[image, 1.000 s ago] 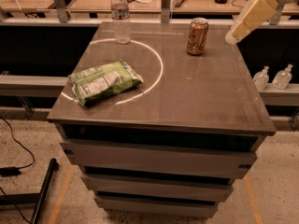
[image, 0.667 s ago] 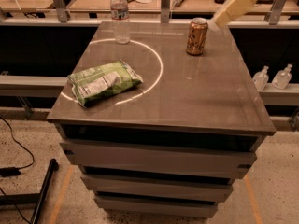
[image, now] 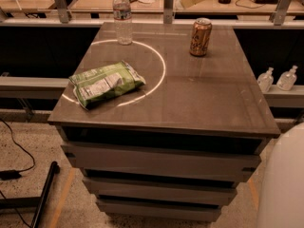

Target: Move water bottle near orange can

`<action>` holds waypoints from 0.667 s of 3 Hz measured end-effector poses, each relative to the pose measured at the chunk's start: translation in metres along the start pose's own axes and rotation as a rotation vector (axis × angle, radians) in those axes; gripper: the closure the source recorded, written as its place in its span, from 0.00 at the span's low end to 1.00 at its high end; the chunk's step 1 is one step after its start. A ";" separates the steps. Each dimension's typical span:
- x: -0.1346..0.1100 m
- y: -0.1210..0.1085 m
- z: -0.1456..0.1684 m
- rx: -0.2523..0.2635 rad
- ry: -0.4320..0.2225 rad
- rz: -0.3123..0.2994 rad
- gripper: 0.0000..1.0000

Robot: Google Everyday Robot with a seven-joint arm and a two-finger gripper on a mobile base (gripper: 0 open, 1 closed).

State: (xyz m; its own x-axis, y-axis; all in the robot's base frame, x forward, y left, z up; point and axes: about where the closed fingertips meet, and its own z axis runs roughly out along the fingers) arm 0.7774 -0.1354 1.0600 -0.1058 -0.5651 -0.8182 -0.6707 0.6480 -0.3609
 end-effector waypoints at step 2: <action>-0.016 0.000 0.028 0.025 -0.064 0.011 0.00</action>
Offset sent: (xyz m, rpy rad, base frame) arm 0.0354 0.0292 0.0077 0.0770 -0.1133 -0.0169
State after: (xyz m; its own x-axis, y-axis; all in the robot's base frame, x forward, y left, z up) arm 0.7998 -0.1124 1.0607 -0.0653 -0.5250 -0.8486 -0.6510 0.6669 -0.3625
